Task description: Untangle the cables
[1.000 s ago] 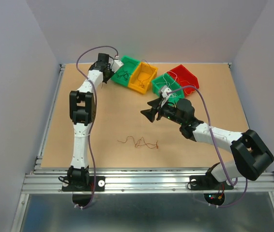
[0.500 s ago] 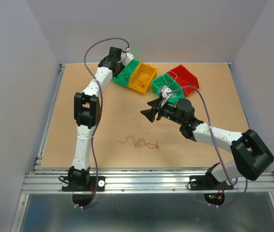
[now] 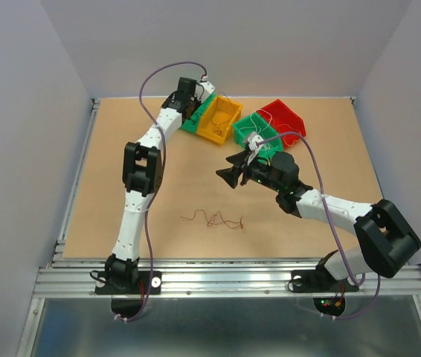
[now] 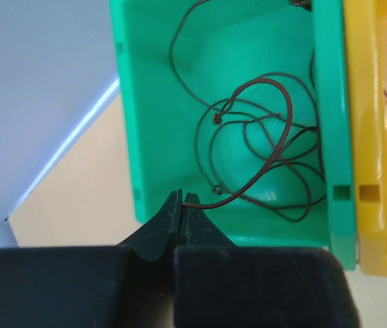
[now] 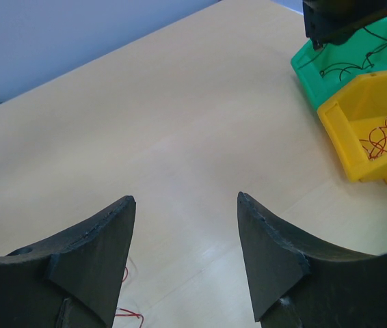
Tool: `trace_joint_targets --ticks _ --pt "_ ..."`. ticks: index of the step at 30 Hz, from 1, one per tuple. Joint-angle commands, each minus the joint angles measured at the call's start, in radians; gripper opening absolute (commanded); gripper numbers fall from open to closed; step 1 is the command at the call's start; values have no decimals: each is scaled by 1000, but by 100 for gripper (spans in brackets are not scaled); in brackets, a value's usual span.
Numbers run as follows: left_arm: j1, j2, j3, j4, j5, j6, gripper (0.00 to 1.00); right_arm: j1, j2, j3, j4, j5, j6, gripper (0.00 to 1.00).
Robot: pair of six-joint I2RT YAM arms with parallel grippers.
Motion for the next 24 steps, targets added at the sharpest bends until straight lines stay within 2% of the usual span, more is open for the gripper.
trace_joint_targets --ticks 1,13,18,22,24 --pt "-13 9 9 132 31 -22 0 9 -15 58 31 -16 -7 66" --pt "-33 49 -40 335 3 43 0 9 -18 55 31 -13 -9 66" --pt "-33 84 -37 353 -12 82 1 9 -16 57 33 -18 -7 66" --pt "-35 78 -51 346 -15 93 27 9 -16 57 33 -18 -6 66" --pt "-35 50 -71 347 -11 93 33 8 -15 60 31 -18 -6 66"
